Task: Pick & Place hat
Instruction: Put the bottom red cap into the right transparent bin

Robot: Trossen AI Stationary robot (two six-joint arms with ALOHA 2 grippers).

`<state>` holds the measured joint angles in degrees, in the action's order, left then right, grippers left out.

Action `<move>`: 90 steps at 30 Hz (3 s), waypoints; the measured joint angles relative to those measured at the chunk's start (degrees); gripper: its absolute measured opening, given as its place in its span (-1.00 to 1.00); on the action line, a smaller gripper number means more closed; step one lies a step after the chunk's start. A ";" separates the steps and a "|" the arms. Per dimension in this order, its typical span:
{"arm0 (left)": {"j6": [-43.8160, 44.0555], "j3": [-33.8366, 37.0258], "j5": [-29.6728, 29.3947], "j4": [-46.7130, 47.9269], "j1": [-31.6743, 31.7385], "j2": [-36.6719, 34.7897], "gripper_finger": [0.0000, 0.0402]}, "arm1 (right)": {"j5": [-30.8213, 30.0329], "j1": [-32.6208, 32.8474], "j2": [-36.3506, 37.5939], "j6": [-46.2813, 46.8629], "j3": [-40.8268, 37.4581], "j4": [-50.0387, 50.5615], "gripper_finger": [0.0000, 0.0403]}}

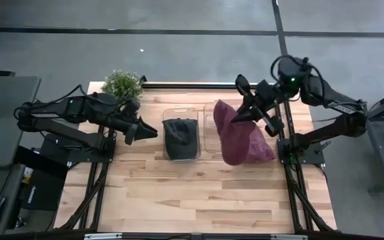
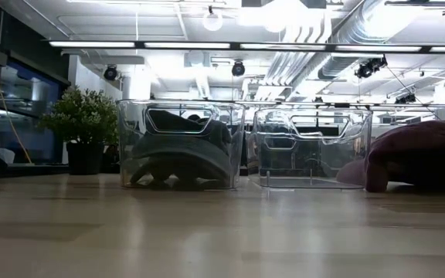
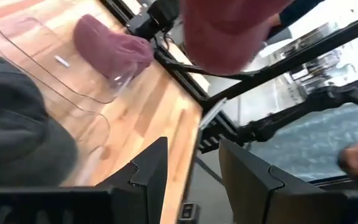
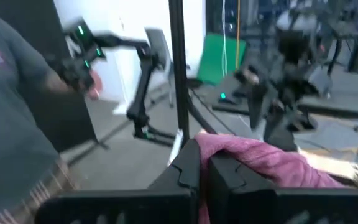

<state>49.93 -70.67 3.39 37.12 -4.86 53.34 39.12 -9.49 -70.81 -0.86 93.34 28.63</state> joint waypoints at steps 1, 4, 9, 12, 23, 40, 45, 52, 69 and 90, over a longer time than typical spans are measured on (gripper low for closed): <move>-0.39 0.44 -0.40 0.02 0.00 -0.14 -0.32 | 0.82 -0.40 0.02 1.05 0.00 -1.20 -1.00; -0.65 2.02 -1.81 0.76 0.00 -0.76 -0.32 | 3.49 -1.36 0.01 3.97 0.00 -3.64 -1.00; -0.54 5.89 -5.27 1.32 0.00 -3.46 -0.32 | 6.49 -2.57 0.00 6.76 0.00 -6.43 -1.00; -0.11 8.66 -6.19 1.09 0.00 -6.50 -0.32 | 8.99 -3.65 0.00 8.36 0.00 -7.08 -1.00; 4.41 19.72 -7.01 -5.58 0.00 -20.52 -0.32 | 9.95 -6.37 -0.87 7.93 -1.29 -3.18 -1.00; 12.31 38.38 -7.16 -18.07 -0.02 -32.83 -0.32 | 9.98 -10.08 1.75 12.75 -20.94 -12.91 -1.00; 13.31 39.97 -7.12 -20.59 -0.02 -32.90 -0.32 | 10.77 -13.65 2.69 13.06 -26.55 -12.38 -1.00; 13.39 40.17 -7.69 -20.78 -0.02 -32.90 -0.32 | 11.35 -18.66 2.51 11.46 -31.77 -14.12 -1.00; 14.84 40.17 -8.95 -20.74 -0.02 -32.87 -0.32 | 12.19 -22.06 2.51 7.84 -38.86 -15.31 -1.00; 16.95 40.17 -10.03 -20.71 -0.02 -32.87 -0.32 | 14.06 -22.21 -4.73 2.74 -41.77 -15.89 -1.00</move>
<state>66.88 -30.50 -6.63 16.41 -4.89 20.47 53.19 -31.71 -75.53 1.88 51.57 12.74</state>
